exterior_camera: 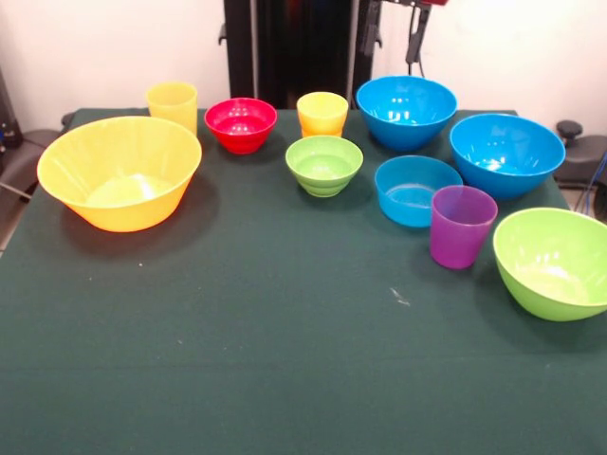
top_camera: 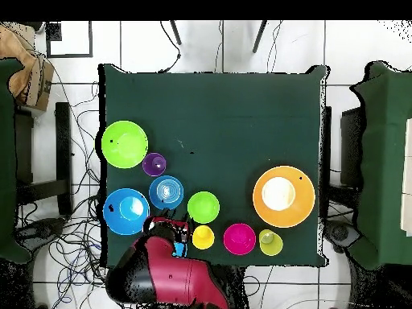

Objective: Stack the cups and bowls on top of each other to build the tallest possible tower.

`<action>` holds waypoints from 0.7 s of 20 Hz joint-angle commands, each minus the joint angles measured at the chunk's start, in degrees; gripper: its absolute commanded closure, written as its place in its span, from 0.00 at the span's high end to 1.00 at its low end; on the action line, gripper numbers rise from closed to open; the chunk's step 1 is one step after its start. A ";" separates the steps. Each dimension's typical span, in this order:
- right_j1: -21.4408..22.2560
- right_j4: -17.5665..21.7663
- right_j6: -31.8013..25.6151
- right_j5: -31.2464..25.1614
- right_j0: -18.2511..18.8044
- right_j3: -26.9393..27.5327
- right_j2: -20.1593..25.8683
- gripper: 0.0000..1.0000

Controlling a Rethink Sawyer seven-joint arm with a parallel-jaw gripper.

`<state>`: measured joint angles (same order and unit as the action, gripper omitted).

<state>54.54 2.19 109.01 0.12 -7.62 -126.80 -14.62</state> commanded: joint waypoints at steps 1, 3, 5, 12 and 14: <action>-1.65 0.42 8.28 -3.25 -0.01 -3.39 2.43 1.00; -1.99 0.42 8.34 -2.98 0.02 -3.33 2.35 1.00; -2.11 0.37 8.58 -2.50 0.56 -3.56 2.74 1.00; -1.36 0.56 8.89 -1.52 3.21 -4.57 5.27 1.00; -1.33 0.78 8.79 -1.28 3.68 -4.75 5.56 1.00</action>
<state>54.85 2.19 109.01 0.12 -5.70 -127.02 -14.09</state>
